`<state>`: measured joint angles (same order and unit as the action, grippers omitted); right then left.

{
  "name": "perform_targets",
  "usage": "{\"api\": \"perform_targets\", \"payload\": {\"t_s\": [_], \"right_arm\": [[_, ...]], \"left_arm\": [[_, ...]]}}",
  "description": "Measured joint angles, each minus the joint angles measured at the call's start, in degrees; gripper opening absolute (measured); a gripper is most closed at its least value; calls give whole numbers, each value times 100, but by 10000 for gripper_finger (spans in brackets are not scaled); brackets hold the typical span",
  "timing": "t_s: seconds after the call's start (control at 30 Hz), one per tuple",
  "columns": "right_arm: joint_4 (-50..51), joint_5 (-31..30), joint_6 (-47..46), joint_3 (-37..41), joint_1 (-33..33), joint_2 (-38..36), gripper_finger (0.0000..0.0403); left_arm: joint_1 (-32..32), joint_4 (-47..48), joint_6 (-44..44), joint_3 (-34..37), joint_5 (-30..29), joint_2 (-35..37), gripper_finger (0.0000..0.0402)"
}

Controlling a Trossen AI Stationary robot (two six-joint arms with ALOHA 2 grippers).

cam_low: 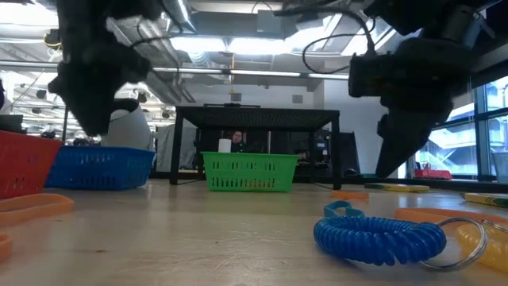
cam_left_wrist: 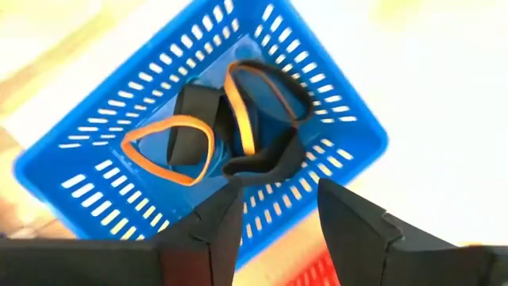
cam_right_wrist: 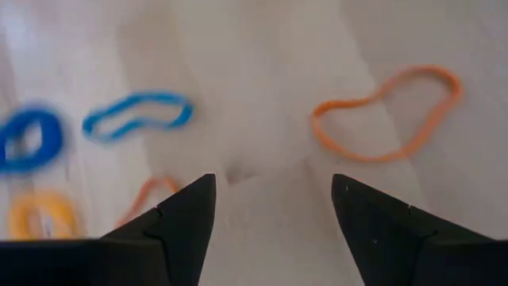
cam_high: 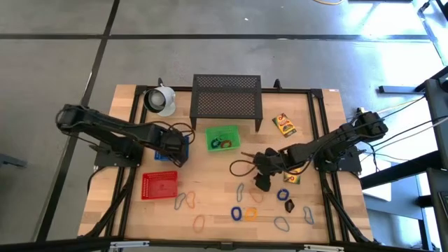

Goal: Pick & Place Office Desk Supplies
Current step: Put the orange rubber band into the blue bin

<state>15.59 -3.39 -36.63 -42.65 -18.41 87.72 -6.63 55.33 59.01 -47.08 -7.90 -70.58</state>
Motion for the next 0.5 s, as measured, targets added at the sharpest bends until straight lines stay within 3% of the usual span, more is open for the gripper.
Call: {"api": "perform_targets", "payload": {"t_s": [0.13,0.27,0.37,0.5], "right_arm": [[-5,68,1526,0,-17,0,257],[-17,-317,2829,0,-15,0,249],[-23,-823,3223,0,12,17,242],[-178,-640,3252,-1,186,184,236]], "left_arm": [[0,57,-116,-142,-8,483,152],[0,-8,-111,-174,-51,912,150],[-14,-26,-84,-174,-179,1155,150],[-93,-31,-115,-174,-432,1417,148]]}}
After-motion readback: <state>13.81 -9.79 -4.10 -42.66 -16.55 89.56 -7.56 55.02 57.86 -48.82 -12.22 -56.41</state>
